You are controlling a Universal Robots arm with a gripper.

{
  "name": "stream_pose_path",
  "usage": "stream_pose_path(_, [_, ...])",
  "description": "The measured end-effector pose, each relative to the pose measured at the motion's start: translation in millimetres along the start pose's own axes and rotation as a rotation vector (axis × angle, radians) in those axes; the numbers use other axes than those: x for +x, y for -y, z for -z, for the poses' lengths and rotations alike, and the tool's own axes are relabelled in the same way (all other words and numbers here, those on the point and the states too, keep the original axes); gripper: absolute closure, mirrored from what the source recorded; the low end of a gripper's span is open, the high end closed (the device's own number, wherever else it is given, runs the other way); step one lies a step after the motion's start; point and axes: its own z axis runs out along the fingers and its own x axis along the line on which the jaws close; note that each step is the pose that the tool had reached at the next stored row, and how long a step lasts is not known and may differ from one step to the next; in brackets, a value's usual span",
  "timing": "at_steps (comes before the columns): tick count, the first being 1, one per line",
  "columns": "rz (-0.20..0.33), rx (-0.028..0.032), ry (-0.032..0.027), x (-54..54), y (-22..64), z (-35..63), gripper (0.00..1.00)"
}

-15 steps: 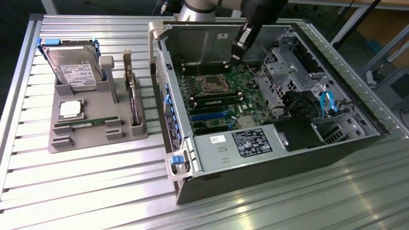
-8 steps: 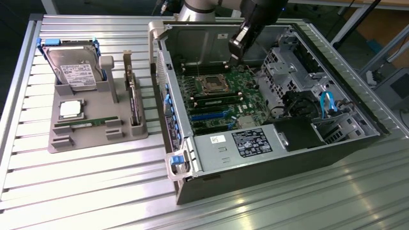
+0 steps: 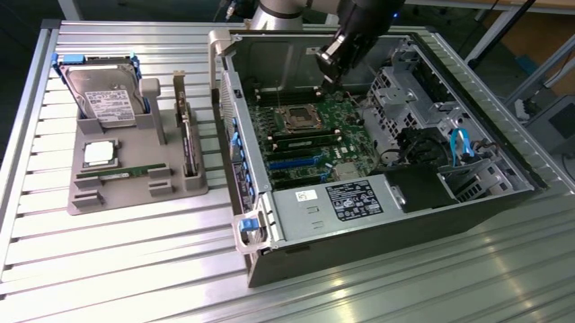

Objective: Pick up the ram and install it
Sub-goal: 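Press down the ram until it locks into place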

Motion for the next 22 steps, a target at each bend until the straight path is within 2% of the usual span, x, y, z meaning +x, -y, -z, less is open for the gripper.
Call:
stream_pose_path(7, [-0.104,-0.0033,0.0050,0.0,0.0,-1.2,0.90])
stream_pose_path(10, [-0.170,-0.0054,0.0082,0.0,0.1,-1.9,0.90])
stream_pose_path(22, [-0.324,-0.0103,0.0156,0.0,0.1,-3.4,0.90])
